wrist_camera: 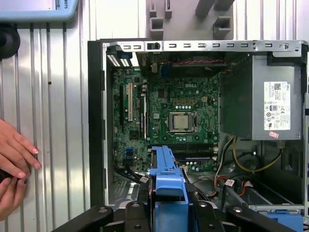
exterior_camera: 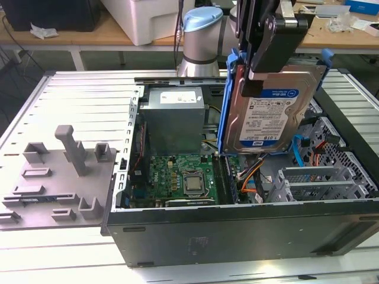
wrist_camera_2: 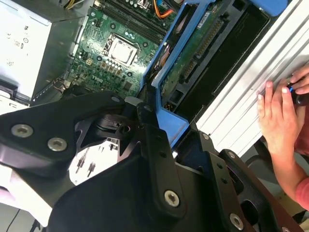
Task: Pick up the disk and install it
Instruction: 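Insert the disk into the insertion slot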
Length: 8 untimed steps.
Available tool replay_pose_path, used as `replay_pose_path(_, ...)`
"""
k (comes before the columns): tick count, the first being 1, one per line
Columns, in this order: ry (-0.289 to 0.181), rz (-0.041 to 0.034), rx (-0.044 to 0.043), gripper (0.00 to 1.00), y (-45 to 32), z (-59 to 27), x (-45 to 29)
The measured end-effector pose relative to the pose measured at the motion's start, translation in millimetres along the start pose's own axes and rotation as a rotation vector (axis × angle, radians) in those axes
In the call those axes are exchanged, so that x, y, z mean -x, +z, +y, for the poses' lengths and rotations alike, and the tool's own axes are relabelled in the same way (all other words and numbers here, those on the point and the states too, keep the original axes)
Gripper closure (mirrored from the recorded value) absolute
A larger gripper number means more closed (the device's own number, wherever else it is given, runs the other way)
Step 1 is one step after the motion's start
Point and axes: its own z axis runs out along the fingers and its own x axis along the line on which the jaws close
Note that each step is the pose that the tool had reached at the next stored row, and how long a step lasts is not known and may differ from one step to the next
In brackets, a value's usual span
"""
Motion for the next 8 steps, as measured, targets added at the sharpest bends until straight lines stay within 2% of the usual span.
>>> replay_pose_path(7,0.009,-0.004,0.0003,0.64,0.3,-6.2,-4.3)
replay_pose_path(8,0.011,-0.006,0.0003,0.64,0.4,-9.7,-5.2)
